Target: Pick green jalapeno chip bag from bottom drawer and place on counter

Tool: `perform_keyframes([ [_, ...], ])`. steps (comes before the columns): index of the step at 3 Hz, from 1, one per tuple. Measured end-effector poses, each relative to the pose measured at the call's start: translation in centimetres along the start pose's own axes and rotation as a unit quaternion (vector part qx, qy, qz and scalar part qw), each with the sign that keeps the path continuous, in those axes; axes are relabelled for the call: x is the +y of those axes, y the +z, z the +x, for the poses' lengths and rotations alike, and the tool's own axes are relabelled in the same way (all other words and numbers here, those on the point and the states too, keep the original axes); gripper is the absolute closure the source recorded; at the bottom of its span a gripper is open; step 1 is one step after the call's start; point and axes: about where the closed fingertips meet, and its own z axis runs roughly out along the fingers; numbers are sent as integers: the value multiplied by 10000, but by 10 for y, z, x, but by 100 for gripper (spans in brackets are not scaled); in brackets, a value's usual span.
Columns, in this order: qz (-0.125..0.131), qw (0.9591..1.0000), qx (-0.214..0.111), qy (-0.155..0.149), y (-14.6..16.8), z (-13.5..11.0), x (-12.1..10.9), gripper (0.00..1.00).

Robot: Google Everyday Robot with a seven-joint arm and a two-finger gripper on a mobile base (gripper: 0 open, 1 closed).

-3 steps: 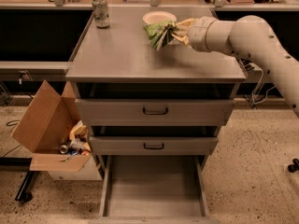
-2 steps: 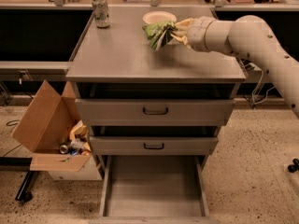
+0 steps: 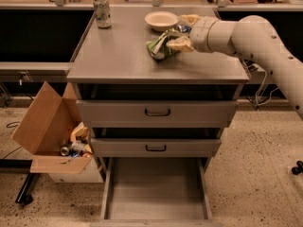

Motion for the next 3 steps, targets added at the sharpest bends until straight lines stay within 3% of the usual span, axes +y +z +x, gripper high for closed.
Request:
perform_keyframes([
  [1, -1, 10000, -17, 4, 0, -1, 0, 0],
  [2, 0, 10000, -18, 4, 0, -1, 0, 0],
  [3, 266, 9991, -315, 85, -28, -12, -18, 0],
])
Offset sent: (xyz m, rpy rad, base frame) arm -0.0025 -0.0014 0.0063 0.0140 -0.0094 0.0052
